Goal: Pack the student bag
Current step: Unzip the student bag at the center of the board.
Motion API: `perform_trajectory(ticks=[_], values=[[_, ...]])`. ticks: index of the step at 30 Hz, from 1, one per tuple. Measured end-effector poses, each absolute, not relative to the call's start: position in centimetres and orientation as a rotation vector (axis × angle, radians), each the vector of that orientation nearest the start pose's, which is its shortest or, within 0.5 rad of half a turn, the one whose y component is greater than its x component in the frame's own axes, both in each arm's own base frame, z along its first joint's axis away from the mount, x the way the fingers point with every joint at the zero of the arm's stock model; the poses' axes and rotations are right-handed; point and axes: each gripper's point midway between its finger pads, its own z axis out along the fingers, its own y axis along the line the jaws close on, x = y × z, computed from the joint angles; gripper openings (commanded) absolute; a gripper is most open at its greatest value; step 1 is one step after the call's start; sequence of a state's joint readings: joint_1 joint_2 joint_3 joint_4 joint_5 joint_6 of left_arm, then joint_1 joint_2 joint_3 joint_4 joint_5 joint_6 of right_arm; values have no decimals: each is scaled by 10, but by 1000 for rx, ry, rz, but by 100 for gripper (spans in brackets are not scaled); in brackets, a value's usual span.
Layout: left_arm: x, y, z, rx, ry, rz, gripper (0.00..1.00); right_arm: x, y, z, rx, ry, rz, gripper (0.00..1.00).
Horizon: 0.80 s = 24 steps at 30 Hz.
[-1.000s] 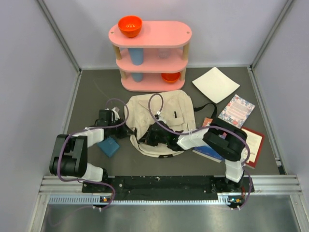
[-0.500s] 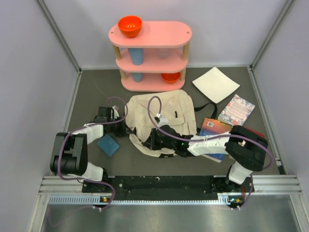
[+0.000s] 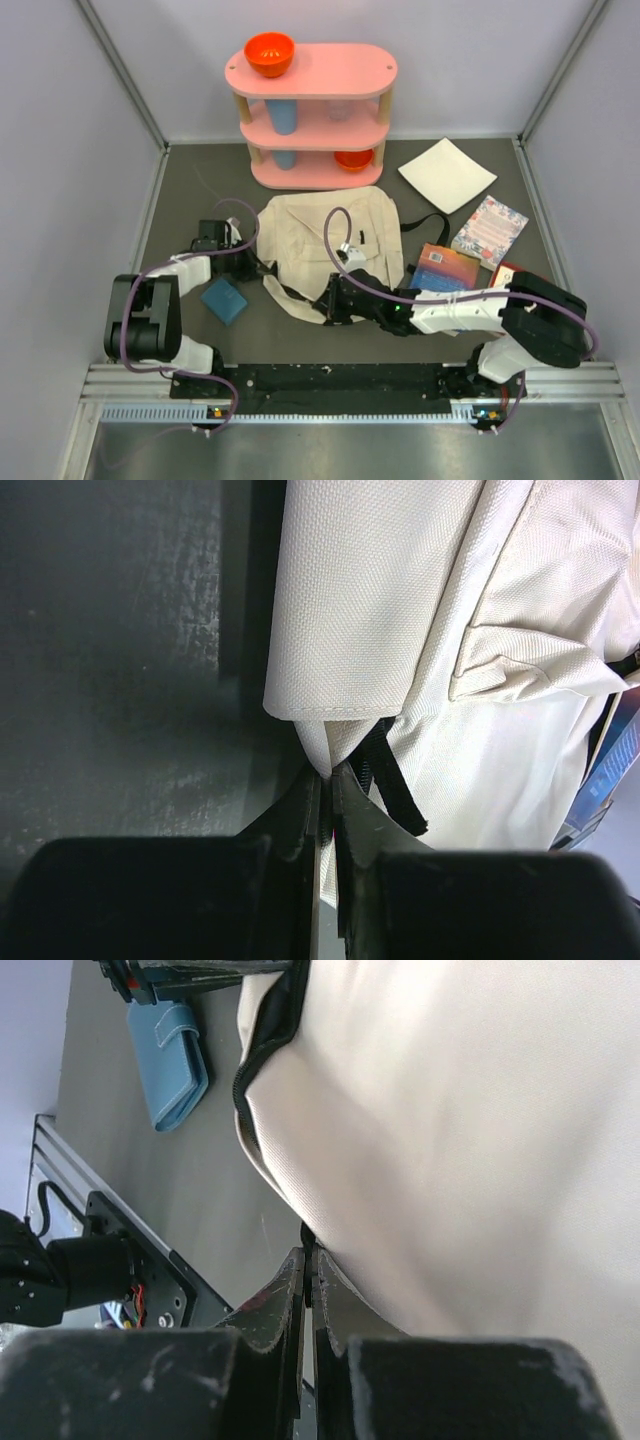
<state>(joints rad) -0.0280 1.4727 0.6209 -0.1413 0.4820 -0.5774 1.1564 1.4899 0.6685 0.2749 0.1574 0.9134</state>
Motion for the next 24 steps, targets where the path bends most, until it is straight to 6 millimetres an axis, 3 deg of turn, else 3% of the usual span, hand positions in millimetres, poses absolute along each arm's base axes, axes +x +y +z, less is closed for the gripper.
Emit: perform_trajectory(ticks=[5,6,10,14,20,21,24], values=[[291,-101,30,-560,2545,-833,0,157,350,81,-134,2300,962,0],[293,-98,30,-571,2540,-829,7,155,343,80,-128,2301,951,0],[294,-96,34,-560,2526,-828,69,151,328,81,-122,2298,933,0],[297,-89,54,-522,2464,-786,99,151,324,78,-129,2308,911,0],[293,-90,120,-309,2283,-700,98,151,322,77,-125,2310,901,0],[291,-98,130,-248,2262,-701,98,152,322,77,-123,2309,899,0],[273,-154,158,70,2215,-702,99,152,322,78,-119,2308,900,0]])
